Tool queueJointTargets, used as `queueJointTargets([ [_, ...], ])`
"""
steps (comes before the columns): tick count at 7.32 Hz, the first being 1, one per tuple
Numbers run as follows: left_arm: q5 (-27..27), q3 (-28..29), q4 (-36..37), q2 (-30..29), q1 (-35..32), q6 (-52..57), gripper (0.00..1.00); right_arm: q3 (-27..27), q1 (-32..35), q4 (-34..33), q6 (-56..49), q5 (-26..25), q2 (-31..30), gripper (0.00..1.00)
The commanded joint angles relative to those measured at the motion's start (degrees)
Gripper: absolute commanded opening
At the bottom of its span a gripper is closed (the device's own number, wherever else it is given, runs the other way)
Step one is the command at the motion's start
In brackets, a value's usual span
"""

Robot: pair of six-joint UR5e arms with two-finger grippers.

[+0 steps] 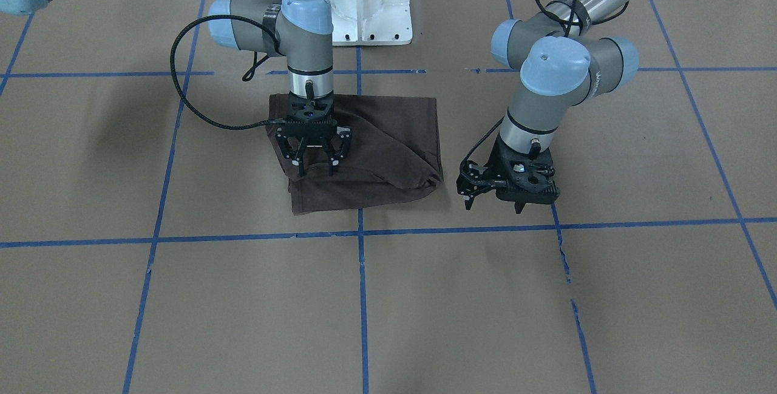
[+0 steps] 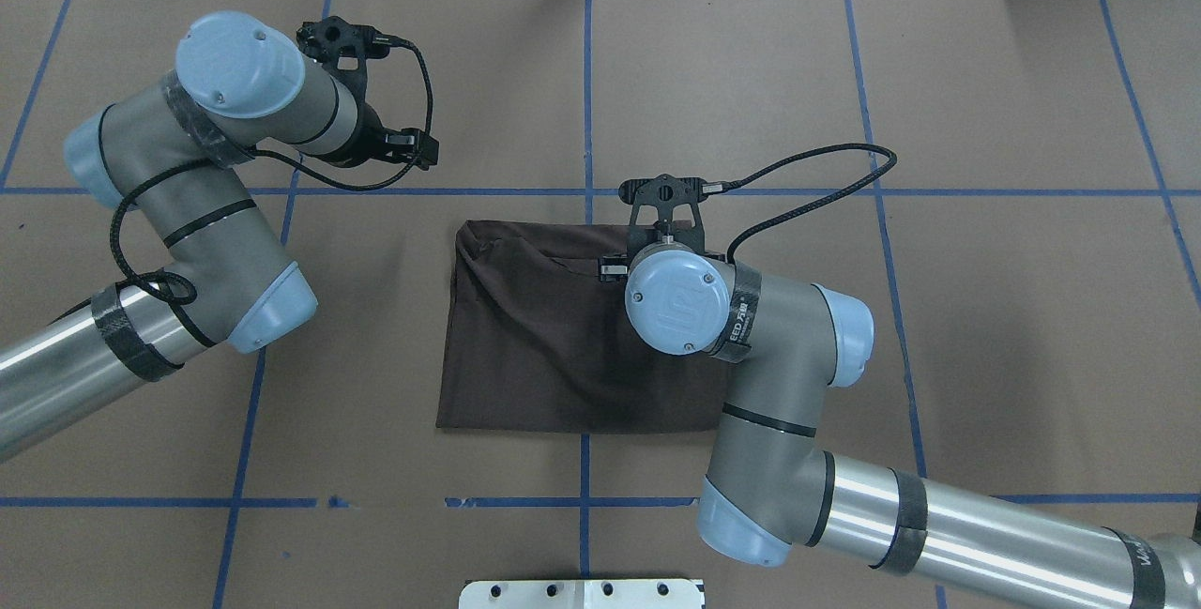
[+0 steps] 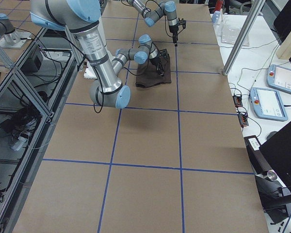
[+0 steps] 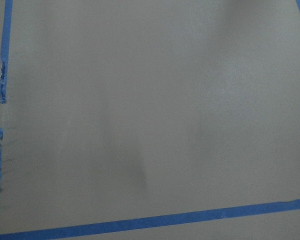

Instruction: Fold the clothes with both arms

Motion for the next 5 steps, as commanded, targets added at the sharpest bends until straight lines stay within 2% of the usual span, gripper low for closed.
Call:
queueJointTargets([
  [1,0.1,0.0,0.0,0.0,0.0,0.0,1.0,-0.1,-0.2,0.0,-0.3,-0.3,-0.7,0.6],
  [2,0.1,0.0,0.0,0.0,0.0,0.0,1.0,-0.1,-0.2,0.0,-0.3,-0.3,-0.7,0.5],
  [3,0.1,0.0,0.0,0.0,0.0,0.0,1.0,-0.3,-0.2,0.1,-0.3,-0.3,-0.6,0.2],
  [4,0.1,0.0,0.0,0.0,0.1,0.0,1.0,-0.4,-0.2,0.1,-0.2,-0.5,-0.6,0.0],
  [5,0.1,0.0,0.0,0.0,0.1,0.0,1.0,-0.5,-0.2,0.1,-0.2,-0.8,-0.7,0.0],
])
